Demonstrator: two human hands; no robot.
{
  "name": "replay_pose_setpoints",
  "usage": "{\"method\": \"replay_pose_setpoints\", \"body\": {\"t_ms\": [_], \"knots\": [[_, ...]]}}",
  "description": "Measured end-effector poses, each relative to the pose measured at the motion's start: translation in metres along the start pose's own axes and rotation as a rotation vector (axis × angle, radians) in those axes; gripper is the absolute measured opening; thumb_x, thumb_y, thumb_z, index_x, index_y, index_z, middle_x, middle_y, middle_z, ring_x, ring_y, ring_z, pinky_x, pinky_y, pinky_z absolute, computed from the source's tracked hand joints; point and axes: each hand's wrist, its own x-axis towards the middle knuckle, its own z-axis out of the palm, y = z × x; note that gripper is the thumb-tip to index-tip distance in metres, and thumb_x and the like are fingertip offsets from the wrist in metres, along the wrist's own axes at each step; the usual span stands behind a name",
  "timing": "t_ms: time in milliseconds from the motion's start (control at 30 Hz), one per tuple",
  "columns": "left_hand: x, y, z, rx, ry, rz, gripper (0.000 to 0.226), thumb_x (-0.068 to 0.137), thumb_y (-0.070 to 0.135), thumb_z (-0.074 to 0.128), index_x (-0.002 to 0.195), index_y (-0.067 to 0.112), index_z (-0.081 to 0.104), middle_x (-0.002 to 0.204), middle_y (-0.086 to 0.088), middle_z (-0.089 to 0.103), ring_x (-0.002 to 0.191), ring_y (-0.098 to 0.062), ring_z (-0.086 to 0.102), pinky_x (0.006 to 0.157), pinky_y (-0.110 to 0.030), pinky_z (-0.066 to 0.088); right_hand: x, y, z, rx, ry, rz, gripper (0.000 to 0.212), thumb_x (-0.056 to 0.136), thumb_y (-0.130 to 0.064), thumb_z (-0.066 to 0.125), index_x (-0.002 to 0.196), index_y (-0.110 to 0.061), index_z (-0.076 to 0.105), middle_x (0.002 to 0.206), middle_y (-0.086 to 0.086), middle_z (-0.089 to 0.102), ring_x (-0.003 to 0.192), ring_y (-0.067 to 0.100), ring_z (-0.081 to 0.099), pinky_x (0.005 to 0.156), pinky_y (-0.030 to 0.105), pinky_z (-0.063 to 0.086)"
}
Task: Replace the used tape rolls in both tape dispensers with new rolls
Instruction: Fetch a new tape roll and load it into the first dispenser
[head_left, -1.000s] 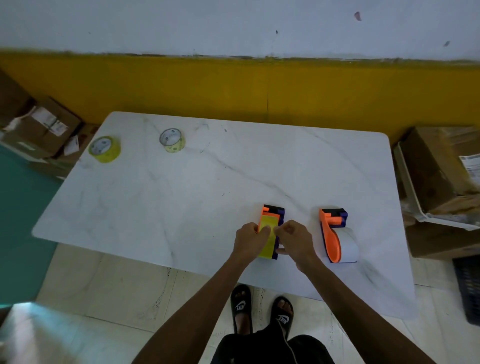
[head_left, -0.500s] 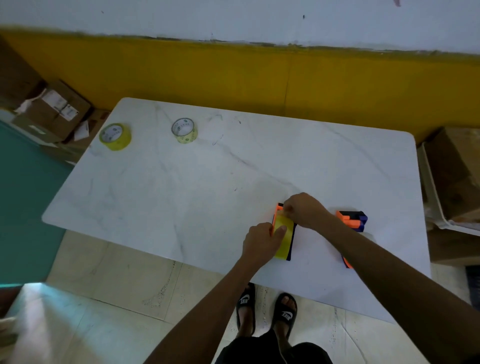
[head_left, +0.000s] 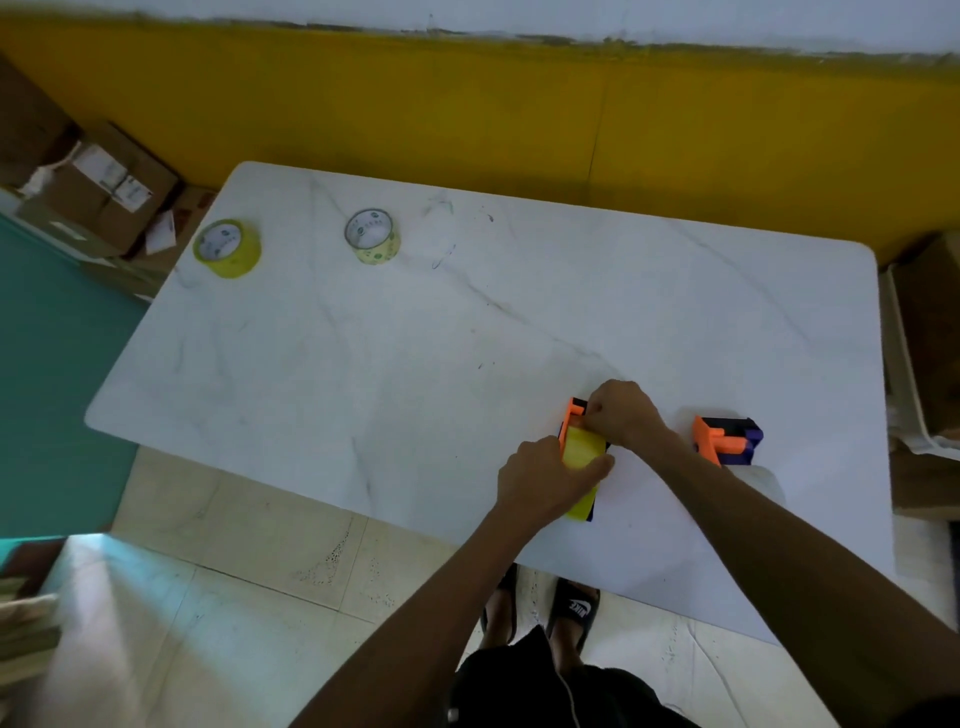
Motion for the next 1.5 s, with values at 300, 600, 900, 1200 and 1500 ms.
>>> {"method": "replay_pose_setpoints", "body": {"t_ms": [300,600,900,1200,1500], "knots": [[-0.002,0.001,0.003,0.163,0.022,0.005,0.07,0.072,0.076,0.056,0.104,0.014,0.057,0.102,-0.005,0.066,0.094,-0.024,0.064,0.077,-0.034,0.046,0.0,0.0,-0.001,0.023,0.061,0.013,0.02,0.069,-0.001,0.051,0.049,-0.005,0.05,0.055,0.009,0.052,0.053,0.022,0.051,0.045,0.024,0.036],[0.003,0.003,-0.007,0.296,0.038,0.009,0.072,0.071,0.079,0.053,0.098,0.012,0.058,0.099,-0.006,0.067,0.091,-0.026,0.065,0.081,-0.038,0.048,-0.005,-0.004,-0.001,-0.033,0.13,-0.051,0.019,0.076,-0.003,0.05,0.058,-0.008,0.05,0.064,0.008,0.056,0.062,0.024,0.055,0.052,0.028,0.038],[-0.008,-0.008,-0.012,0.322,-0.045,-0.041,0.077,0.07,0.078,0.053,0.109,0.012,0.056,0.111,-0.008,0.064,0.102,-0.029,0.062,0.096,-0.047,0.045,-0.006,0.012,-0.017,-0.115,0.245,0.057,0.017,0.088,-0.018,0.058,0.082,-0.004,0.066,0.086,0.014,0.065,0.084,0.037,0.064,0.067,0.033,0.046],[-0.018,-0.013,-0.019,0.292,-0.117,-0.097,0.06,0.07,0.053,0.067,0.108,0.011,0.048,0.103,-0.006,0.057,0.102,-0.029,0.06,0.084,-0.038,0.045,0.011,0.01,-0.02,-0.008,0.347,0.067,0.023,0.092,-0.018,0.056,0.081,-0.003,0.067,0.081,0.012,0.065,0.07,0.03,0.056,0.061,0.03,0.04],[-0.031,-0.019,-0.003,0.08,-0.024,-0.098,0.041,0.07,0.034,0.068,0.093,0.014,0.039,0.087,-0.001,0.052,0.081,-0.023,0.054,0.07,-0.03,0.041,0.016,0.008,-0.007,0.151,0.227,0.055,0.017,0.088,-0.02,0.061,0.084,-0.007,0.071,0.086,0.011,0.068,0.078,0.03,0.062,0.066,0.031,0.047]]}}
